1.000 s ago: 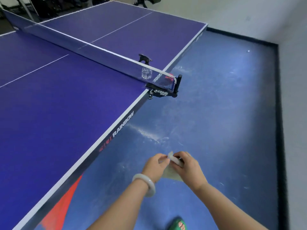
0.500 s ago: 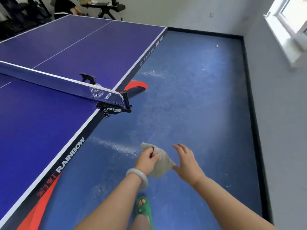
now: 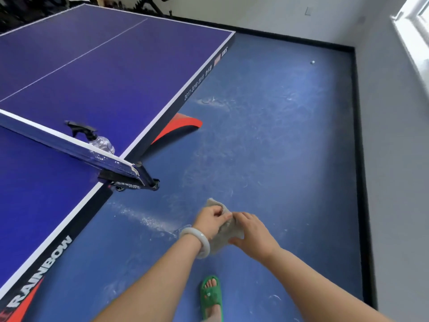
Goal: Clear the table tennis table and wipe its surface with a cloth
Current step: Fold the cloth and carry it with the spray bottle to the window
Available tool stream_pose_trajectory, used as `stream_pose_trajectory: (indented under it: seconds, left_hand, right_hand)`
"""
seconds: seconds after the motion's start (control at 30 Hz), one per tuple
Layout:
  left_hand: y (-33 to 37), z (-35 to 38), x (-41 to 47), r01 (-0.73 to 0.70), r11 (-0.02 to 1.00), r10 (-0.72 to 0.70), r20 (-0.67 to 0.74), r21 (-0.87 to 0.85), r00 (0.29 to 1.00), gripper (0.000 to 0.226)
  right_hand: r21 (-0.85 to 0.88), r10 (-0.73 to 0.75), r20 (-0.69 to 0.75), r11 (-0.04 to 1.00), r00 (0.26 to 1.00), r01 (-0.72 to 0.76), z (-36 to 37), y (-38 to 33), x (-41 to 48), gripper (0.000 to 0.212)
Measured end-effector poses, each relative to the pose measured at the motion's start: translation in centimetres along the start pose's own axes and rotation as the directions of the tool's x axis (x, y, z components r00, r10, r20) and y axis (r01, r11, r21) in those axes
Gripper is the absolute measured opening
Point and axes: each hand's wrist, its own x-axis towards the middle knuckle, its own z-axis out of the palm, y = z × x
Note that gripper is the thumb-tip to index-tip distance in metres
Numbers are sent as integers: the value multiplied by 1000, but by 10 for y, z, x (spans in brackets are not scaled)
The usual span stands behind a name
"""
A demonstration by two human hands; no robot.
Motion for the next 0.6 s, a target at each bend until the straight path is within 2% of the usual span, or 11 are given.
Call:
stream_pose_trajectory:
  seconds: [0.07, 0.13, 0.17, 0.23, 0.3, 0.37, 0.43, 0.5, 0.6]
  left_hand:
    - [21, 2, 25, 5, 999, -4, 22, -40, 1000, 30]
    - [43, 6, 46, 17, 996, -11, 60, -89, 998, 16]
    - [51, 8, 55, 29, 994, -21, 74, -102, 997, 10]
    - [68, 16, 77, 27, 997, -23, 54, -73, 998, 22]
    - [81, 22, 102, 6, 999, -5, -33, 31, 999, 22]
    - [93, 27, 128, -1, 981, 28, -140, 194, 990, 11]
    - [110, 34, 150, 27, 957, 37, -213, 289, 976, 8]
    - [127, 44, 167, 36, 959, 41, -262, 280, 964, 12]
    - [147, 53, 190, 55, 982, 7, -327, 179, 945, 12]
  right_hand:
    - [12, 37, -29, 999, 999, -37, -16, 11, 24, 40]
    - [64, 102, -50, 993, 994, -99, -35, 21, 45, 24]
    - [106, 136, -44, 986, 990, -131, -45, 27, 54, 24]
    - [147, 165, -25, 976, 986, -160, -66, 40, 72, 22]
    - [170, 151, 14, 974, 988, -151, -87, 57, 94, 19]
    - [167, 119, 92, 977, 989, -133, -107, 75, 119, 17]
    - [96, 61, 180, 992, 982, -80, -129, 93, 143, 25]
    - [55, 3, 250, 998, 968, -17, -153, 105, 167, 33]
    - [159, -30, 309, 987, 951, -21, -182, 116, 200, 30]
